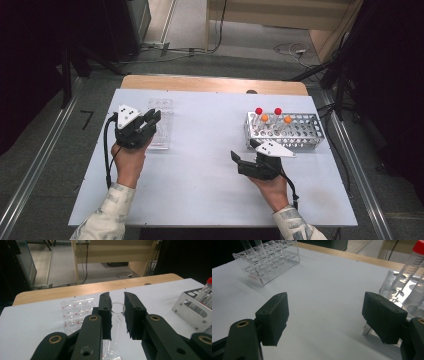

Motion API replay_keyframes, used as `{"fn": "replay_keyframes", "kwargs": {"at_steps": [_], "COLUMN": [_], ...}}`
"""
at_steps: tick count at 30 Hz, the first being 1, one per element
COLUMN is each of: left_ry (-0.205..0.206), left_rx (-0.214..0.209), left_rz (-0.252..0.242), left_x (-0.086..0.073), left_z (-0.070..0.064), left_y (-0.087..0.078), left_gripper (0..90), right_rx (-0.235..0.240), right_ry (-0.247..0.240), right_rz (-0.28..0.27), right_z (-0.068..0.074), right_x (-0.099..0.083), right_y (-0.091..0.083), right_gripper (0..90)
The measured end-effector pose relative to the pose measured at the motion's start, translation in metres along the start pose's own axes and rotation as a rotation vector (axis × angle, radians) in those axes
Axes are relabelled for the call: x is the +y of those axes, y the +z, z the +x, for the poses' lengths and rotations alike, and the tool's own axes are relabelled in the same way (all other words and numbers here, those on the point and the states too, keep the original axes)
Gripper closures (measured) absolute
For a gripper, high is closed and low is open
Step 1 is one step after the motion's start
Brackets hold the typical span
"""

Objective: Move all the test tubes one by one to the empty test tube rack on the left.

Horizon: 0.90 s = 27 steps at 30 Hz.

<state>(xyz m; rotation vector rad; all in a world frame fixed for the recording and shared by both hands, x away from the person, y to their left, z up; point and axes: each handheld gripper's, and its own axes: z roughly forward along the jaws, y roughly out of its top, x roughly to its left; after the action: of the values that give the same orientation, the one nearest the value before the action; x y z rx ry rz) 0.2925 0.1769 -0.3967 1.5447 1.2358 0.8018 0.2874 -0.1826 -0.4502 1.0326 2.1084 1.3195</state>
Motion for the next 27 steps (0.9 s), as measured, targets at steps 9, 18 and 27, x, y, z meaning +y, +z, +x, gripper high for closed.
{"fn": "replay_keyframes", "kwargs": {"at_steps": [9,18,27], "left_ry": [0.034,0.057,0.048], "left_rx": [0.028,0.044,0.044], "left_rz": [0.02,0.056,0.069], "left_x": [-0.01,-0.025,-0.035], "left_z": [-0.004,-0.008,-0.007], "left_y": [0.008,0.018,0.022], "left_gripper": [76.9,76.8,75.5], "right_rx": [-0.004,-0.006,-0.01], "right_ry": [-0.002,0.0,-0.003], "right_rz": [0.004,0.006,0.011], "right_z": [0.0,0.0,0.001], "right_x": [0.0,0.0,-0.001], "right_y": [0.0,0.001,0.001], "right_gripper": [19.8,19.8,19.8]}}
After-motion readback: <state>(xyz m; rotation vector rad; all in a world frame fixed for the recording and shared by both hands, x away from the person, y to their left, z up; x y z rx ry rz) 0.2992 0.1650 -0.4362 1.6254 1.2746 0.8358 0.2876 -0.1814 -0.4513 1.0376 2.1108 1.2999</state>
